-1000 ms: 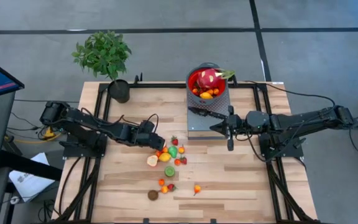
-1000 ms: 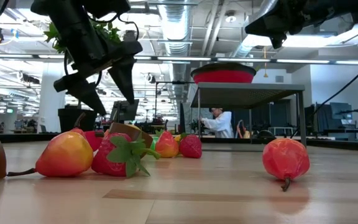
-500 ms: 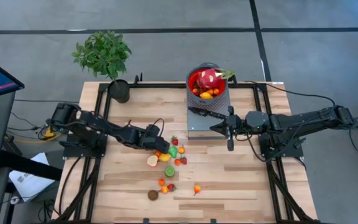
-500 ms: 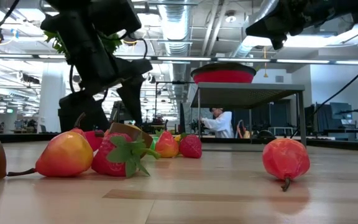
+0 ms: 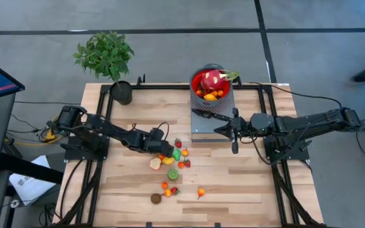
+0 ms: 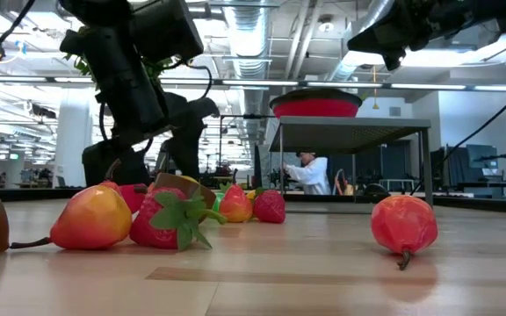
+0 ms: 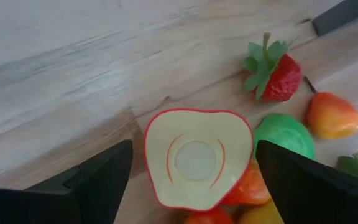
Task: Pick & Place Fruit
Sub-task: Put the red half apple into the red colander on the shelf
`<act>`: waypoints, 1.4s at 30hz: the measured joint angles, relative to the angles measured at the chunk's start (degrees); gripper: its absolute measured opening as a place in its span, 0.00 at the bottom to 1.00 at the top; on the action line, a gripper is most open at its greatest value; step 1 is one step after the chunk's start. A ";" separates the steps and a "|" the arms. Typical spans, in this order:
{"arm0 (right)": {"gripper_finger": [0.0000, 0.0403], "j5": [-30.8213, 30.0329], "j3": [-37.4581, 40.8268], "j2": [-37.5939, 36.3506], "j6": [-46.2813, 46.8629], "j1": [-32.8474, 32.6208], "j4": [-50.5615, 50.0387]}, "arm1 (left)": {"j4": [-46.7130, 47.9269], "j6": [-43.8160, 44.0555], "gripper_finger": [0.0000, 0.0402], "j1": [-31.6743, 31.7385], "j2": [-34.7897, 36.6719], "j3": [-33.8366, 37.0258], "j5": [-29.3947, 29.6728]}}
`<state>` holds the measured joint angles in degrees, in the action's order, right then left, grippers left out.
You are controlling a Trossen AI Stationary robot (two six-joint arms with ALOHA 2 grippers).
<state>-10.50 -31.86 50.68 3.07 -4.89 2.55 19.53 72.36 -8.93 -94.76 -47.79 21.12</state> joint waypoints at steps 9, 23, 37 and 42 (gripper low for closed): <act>0.01 0.00 0.00 0.00 0.00 0.00 0.00 | -0.42 -0.04 0.84 0.00 -0.54 0.00 0.11; 0.01 0.00 0.00 0.00 0.00 0.00 -0.01 | -0.37 0.08 0.84 -0.01 -0.54 0.00 0.31; 0.01 0.00 0.00 0.00 0.00 0.00 -0.02 | -0.28 0.11 0.83 0.00 -0.54 0.00 -0.31; 0.01 0.00 0.00 0.00 0.00 -0.01 -0.01 | -0.29 0.11 0.76 0.00 -0.54 0.00 -0.17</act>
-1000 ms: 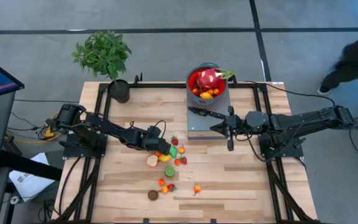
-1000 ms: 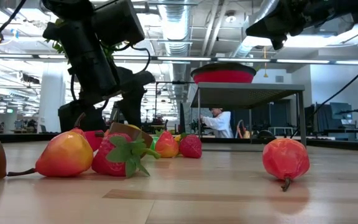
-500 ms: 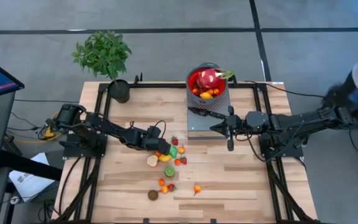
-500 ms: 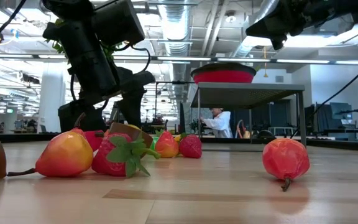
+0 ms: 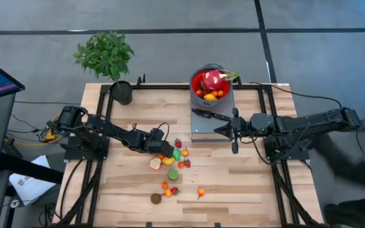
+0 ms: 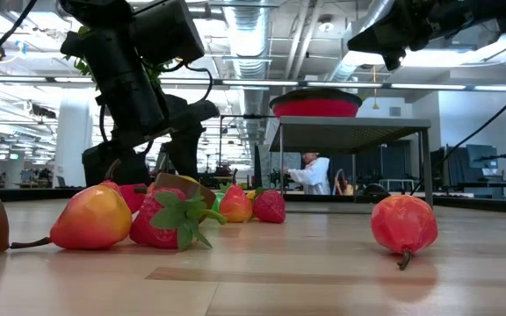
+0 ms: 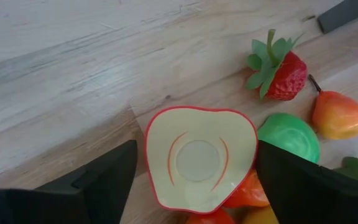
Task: Pick & Place Fruit
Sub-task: Put the red half apple into the red colander on the shelf
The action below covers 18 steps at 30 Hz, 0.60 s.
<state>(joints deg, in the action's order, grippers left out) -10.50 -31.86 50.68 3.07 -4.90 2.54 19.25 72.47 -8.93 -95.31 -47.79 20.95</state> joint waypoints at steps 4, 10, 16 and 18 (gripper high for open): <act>0.01 0.00 0.00 0.00 0.00 0.01 -0.01 | 0.00 0.01 0.69 0.00 0.00 0.00 0.01; 0.01 0.00 0.00 0.00 0.00 0.01 -0.01 | -0.04 0.02 0.65 0.00 0.02 0.00 0.02; 0.01 0.00 0.00 0.00 0.00 0.01 -0.01 | -0.06 0.02 0.68 0.00 0.02 0.00 0.00; 0.01 0.00 0.00 0.00 0.00 0.01 -0.01 | -0.07 0.02 0.67 0.00 0.02 0.00 0.00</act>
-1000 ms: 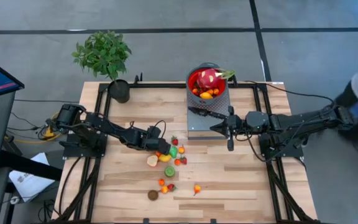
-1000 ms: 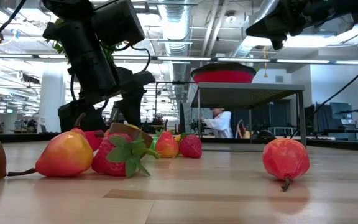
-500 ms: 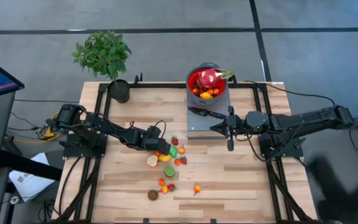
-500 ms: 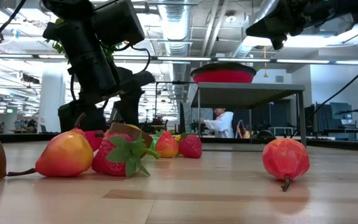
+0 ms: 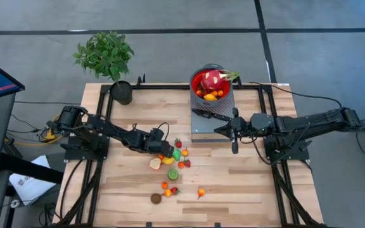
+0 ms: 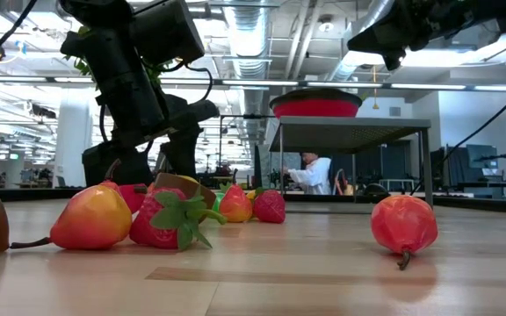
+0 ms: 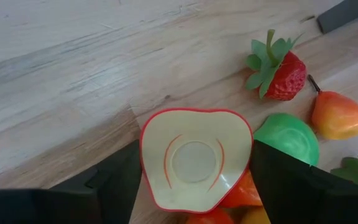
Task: Pick & Place Fruit
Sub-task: Put the red half apple into the red colander on the shelf
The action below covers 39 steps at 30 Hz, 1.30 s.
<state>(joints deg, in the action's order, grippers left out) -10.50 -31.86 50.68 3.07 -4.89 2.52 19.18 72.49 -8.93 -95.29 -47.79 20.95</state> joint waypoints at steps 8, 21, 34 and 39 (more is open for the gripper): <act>0.01 0.00 0.00 0.00 0.00 0.00 0.02 | -0.15 0.02 0.67 0.00 0.00 0.00 0.18; 0.01 0.00 0.00 0.00 0.00 -0.01 0.00 | -0.54 -0.17 0.65 0.01 0.64 -0.06 3.07; 0.01 0.00 0.02 -0.02 -0.02 -0.02 -0.66 | -1.54 -11.44 0.65 0.75 18.24 -0.07 8.82; 0.01 0.01 0.02 -0.03 -0.47 0.02 -1.78 | -6.65 -19.36 0.65 2.22 25.89 -0.07 10.74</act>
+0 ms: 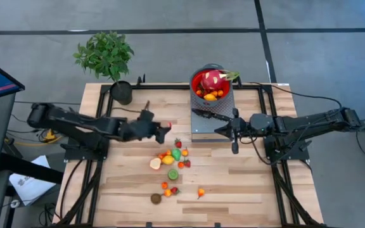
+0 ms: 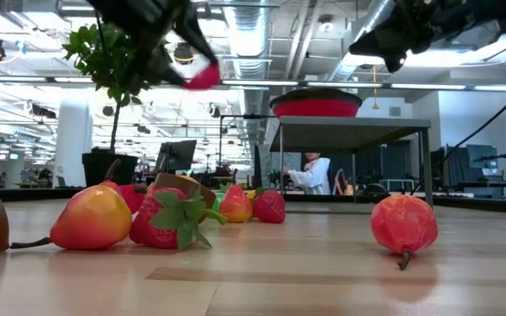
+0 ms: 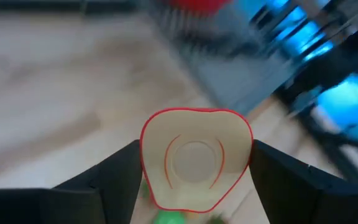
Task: Pick & Place Fruit
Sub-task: Put the red half apple into the red colander on the shelf
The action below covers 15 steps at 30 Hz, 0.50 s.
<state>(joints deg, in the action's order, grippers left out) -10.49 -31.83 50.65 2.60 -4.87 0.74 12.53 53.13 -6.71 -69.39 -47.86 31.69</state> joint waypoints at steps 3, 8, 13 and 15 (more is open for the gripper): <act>0.01 -0.01 0.00 -0.10 -0.02 0.27 -0.89 | -5.74 -6.69 0.65 1.11 3.09 0.02 -0.06; 0.01 -0.03 0.00 -0.16 -0.04 0.60 -2.06 | -17.57 -17.73 0.65 2.07 4.89 0.00 -0.41; 0.01 -0.02 0.00 -0.17 -0.20 0.73 -3.73 | -24.83 -24.42 0.65 4.26 4.90 0.00 -0.54; 0.01 -0.03 0.00 -0.17 -0.19 1.12 -3.92 | -25.58 -24.88 0.65 5.60 4.88 0.00 -0.51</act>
<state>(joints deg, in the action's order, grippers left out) -10.52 -31.83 50.48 2.42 -3.75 -3.18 -13.05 28.25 -1.11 -64.51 -47.86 31.18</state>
